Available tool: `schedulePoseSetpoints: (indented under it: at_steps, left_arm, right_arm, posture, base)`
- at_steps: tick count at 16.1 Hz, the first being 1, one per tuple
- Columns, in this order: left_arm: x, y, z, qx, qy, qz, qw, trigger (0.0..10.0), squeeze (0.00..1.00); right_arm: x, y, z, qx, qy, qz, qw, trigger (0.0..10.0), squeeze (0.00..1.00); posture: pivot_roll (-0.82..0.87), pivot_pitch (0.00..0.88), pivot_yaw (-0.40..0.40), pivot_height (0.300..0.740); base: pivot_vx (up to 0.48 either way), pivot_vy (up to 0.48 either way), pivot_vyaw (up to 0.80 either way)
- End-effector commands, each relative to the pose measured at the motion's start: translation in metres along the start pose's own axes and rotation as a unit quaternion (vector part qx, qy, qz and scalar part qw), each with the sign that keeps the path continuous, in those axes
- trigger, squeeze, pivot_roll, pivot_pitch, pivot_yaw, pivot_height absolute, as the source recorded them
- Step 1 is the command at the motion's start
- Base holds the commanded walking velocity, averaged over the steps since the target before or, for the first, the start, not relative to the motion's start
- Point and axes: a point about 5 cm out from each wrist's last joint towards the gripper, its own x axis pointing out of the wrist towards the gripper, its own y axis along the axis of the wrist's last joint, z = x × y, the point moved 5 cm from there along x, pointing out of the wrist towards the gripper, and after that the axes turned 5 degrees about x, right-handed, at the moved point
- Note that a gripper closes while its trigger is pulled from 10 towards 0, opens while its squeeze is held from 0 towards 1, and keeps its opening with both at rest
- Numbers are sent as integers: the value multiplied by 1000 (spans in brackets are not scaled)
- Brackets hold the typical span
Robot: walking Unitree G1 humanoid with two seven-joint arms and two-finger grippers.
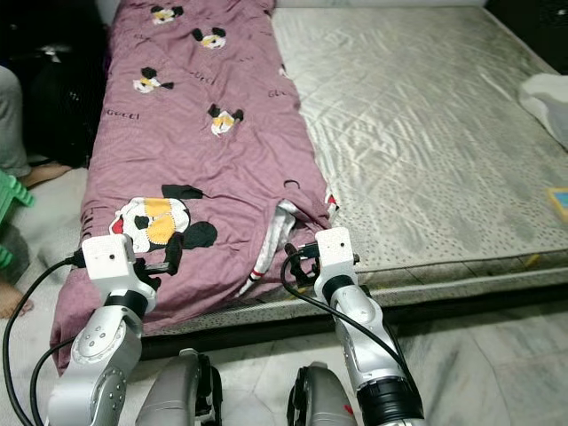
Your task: Clean up the room
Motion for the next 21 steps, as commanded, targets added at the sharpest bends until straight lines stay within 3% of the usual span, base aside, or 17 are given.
schedulePoseSetpoints:
  at_steps: [1, 7, 14, 19, 21]
  left_arm:
    - [0, -2, 0, 4, 3, -4, 1000, 10000, 0]
    - [1, 0, -1, 3, 5, -1, 1000, 10000, 0]
    - [2, 1, -1, 3, 6, 2, 1000, 10000, 0]
    - [3, 2, 0, 2, 5, 4, 1000, 10000, 0]
    - [3, 2, 0, 4, 5, 5, 1000, 10000, 0]
  right_arm:
    - [-1, -4, 0, -5, 2, -4, 1000, 10000, 0]
    - [0, -3, 0, -5, 2, -3, 1000, 10000, 0]
    - [0, -3, -1, -6, 4, 1, 1000, 10000, 0]
    - [0, -4, -2, -7, 8, 1, 1000, 10000, 0]
    - [0, -4, -2, -5, 8, 1, 1000, 10000, 0]
  posture:
    - [8, 223, -20, 660]
    - [7, 223, -19, 605]
    - [8, 223, -19, 605]
    - [10, 219, -19, 551]
    - [10, 217, -20, 551]
  base:
    - [0, 0, 0]
    - [0, 0, 0]
    - [0, 0, 0]
    - [0, 0, 0]
    - [0, 0, 0]
